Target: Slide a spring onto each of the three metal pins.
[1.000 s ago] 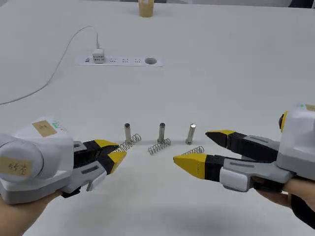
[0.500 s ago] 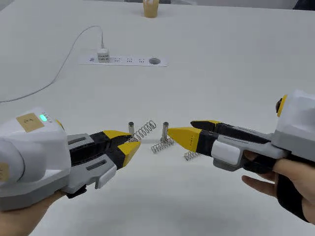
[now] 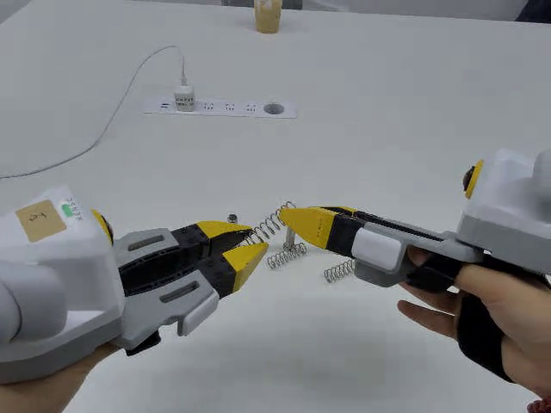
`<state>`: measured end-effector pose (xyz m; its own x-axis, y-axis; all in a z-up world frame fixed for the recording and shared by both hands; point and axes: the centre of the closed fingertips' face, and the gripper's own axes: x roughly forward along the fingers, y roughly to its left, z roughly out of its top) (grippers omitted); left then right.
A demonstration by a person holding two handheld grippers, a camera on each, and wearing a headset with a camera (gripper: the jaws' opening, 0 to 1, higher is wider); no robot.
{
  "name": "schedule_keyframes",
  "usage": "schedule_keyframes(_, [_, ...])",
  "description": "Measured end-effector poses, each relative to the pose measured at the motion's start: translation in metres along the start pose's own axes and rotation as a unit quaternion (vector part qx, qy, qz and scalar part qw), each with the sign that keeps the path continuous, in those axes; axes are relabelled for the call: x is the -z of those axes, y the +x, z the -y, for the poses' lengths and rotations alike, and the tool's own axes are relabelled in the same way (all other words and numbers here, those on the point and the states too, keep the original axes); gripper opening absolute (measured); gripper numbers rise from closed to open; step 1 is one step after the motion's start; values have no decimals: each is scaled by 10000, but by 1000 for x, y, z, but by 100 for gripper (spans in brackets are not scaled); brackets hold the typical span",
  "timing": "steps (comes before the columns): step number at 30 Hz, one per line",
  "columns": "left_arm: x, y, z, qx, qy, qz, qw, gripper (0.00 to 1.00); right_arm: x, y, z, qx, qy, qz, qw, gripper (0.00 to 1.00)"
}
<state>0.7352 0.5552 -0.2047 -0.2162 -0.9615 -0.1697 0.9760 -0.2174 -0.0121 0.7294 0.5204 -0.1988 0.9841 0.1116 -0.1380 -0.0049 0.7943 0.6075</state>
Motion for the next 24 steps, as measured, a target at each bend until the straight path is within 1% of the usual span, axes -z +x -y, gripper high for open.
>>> schedule_keyframes(5, [0,0,4,79,82,11,9999,10,1,2,-1,-66,276,8,9996,27])
schedule_keyframes(9, [-2,-1,6,119,130,83,9998,10,5,4,-2,-90,394,-41,9992,25])
schedule_keyframes(12, [-5,-1,7,158,180,155,9996,10,6,5,-4,-166,581,-18,9982,22])
schedule_keyframes(16, [-5,-1,7,175,198,147,9995,10,3,5,-5,-235,770,79,9967,18])
schedule_keyframes(18, [-5,-1,6,175,168,152,9996,10,2,5,-5,-236,805,95,9964,16])
schedule_keyframes(20, [-5,-1,6,173,162,165,9996,10,1,5,-6,-257,871,98,9958,16])
schedule_keyframes(23, [-4,-1,6,165,183,127,9996,10,-3,5,-8,-355,1030,191,9939,14])
schedule_keyframes(24, [-5,-1,6,157,149,145,9997,10,-3,5,-8,-358,1029,191,9939,14])
